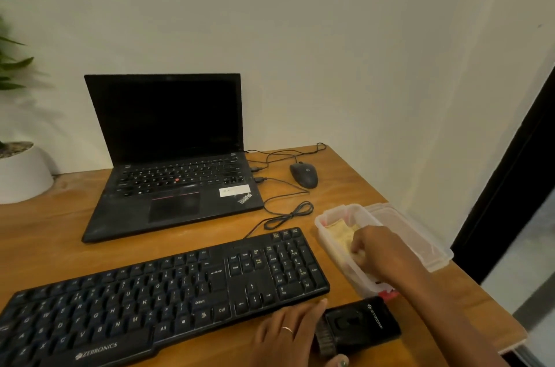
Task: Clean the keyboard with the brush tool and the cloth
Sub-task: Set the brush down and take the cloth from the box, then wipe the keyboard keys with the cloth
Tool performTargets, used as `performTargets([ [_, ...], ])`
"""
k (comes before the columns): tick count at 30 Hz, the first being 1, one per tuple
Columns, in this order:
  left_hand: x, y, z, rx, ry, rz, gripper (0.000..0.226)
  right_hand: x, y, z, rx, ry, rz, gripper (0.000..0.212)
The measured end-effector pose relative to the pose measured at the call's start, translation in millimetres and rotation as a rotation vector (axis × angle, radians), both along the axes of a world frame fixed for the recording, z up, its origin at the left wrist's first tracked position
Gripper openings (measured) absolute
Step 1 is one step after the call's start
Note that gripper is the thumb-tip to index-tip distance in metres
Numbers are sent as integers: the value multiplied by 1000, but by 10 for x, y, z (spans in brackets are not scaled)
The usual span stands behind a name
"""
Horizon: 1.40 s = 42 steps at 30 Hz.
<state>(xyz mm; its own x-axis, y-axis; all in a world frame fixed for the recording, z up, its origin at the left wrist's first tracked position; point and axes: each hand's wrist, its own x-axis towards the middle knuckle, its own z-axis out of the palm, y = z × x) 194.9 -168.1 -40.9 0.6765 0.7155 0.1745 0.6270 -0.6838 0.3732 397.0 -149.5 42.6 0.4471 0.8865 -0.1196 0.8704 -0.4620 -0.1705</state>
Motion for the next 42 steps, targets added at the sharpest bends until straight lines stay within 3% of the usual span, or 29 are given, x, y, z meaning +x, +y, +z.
performTargets([
  [5, 43, 32, -21, 70, -39, 0, 59, -38, -9, -36, 40, -113, 31, 20],
  [9, 26, 14, -21, 18, -31, 37, 60, -39, -36, -33, 100, -124, 31, 17],
  [15, -39, -48, 51, -82, 30, 4, 60, 130, -151, 149, 481, 206, -126, 9],
  [19, -181, -108, 197, -339, 60, -37, 63, 66, -271, 339, 718, 520, -187, 4],
  [20, -169, -52, 268, -413, 15, -59, 66, 31, -297, 391, 763, 603, -190, 3],
  [22, -114, -28, 259, -280, -240, 25, 76, -69, -349, 510, 832, 792, -183, 5],
  [27, -176, -100, 478, -634, -766, 78, 76, -490, -413, 679, 794, 1248, -146, 12],
  [30, -137, -23, 754, -1103, -984, 181, 41, -784, -382, 627, 711, 1400, -150, 11],
  [32, -185, 57, 901, -1255, -1107, 232, 27, -957, -363, 587, 654, 1455, -142, 10],
  [34, -273, 101, 980, -1182, -1141, 277, 20, -1075, -350, 555, 644, 1476, -145, 9],
  [38, -469, 227, 1034, -852, -1115, 323, 11, -1177, -317, 487, 678, 1401, -163, 7],
  [42, -618, 344, 1108, -749, -1094, 335, 5, -1261, -315, 401, 768, 1229, -121, 10],
])
